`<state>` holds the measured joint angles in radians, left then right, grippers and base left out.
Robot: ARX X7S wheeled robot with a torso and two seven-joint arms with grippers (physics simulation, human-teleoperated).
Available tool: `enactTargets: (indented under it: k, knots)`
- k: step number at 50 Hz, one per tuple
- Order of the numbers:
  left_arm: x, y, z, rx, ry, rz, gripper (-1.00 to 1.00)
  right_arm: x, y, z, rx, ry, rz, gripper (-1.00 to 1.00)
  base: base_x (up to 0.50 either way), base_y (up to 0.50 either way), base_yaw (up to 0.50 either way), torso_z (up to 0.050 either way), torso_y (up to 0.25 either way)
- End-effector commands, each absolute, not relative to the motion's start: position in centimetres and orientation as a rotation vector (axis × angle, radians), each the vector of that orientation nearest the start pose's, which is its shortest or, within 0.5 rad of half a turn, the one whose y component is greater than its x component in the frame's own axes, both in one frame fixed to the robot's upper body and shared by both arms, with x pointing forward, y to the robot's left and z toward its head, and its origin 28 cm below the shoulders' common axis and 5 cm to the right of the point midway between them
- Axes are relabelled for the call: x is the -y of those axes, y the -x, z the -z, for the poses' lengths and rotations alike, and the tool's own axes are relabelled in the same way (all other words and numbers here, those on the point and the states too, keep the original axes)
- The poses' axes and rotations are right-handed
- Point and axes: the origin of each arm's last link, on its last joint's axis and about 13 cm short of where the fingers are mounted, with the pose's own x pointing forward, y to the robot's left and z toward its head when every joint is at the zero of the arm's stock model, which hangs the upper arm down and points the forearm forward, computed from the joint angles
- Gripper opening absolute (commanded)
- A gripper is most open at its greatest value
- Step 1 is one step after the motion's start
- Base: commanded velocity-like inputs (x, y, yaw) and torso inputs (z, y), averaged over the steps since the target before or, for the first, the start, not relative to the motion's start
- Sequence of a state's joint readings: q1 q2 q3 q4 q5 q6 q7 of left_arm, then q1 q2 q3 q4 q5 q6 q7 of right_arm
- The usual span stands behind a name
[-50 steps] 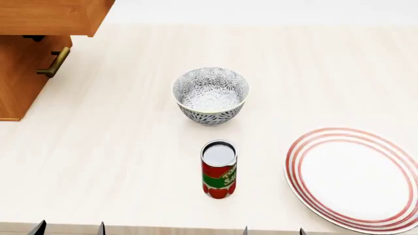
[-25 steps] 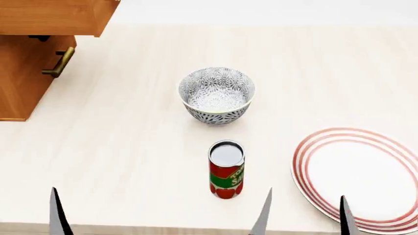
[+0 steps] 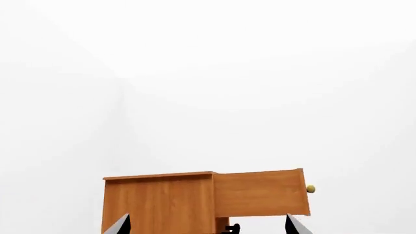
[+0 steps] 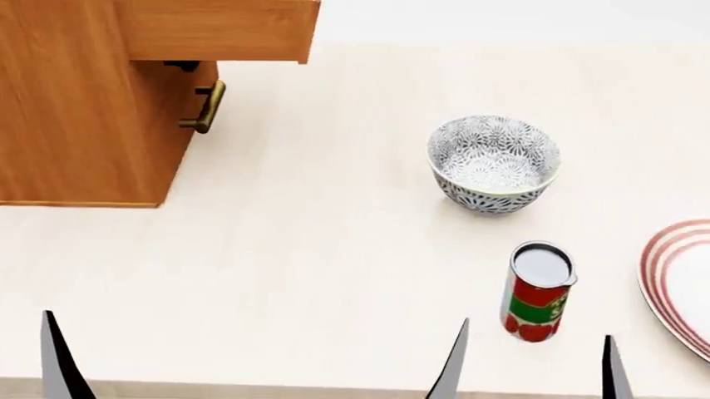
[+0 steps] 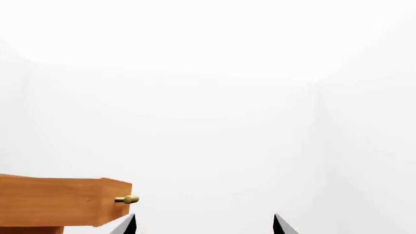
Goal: Put the bowl on top of the cabinet.
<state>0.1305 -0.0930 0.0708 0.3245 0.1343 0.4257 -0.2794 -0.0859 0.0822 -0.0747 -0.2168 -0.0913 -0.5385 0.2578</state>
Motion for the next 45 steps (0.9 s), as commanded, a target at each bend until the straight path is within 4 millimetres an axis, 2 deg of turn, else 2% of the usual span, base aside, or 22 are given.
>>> enactTargets:
  k: [1,2,21,45]
  knots:
    - [-20.5,-18.1,-8.4,0.636,-0.107,-0.149,1.0,9.4,-18.9,-7.7,0.69,0.058,0.124,1.0,0.0,0.5,0.0,0.0,0.0]
    - [-20.5,-18.3,-8.0,0.597,-0.102,-0.146,1.0,9.4,-19.0,-7.5,0.672,0.066,0.12,1.0,0.01,0.5,0.0,0.0,0.0]
    - [-20.4,-18.3,-7.9,0.592,-0.104,-0.145,1.0,9.3,-19.1,-7.2,0.652,0.085,0.118,1.0,0.01,0.5,0.0,0.0,0.0]
    - [-20.4,-18.4,-7.8,0.573,-0.11,-0.154,1.0,9.1,-19.3,-6.7,0.587,0.08,0.098,1.0,0.0,0.03,0.0,0.0,0.0]
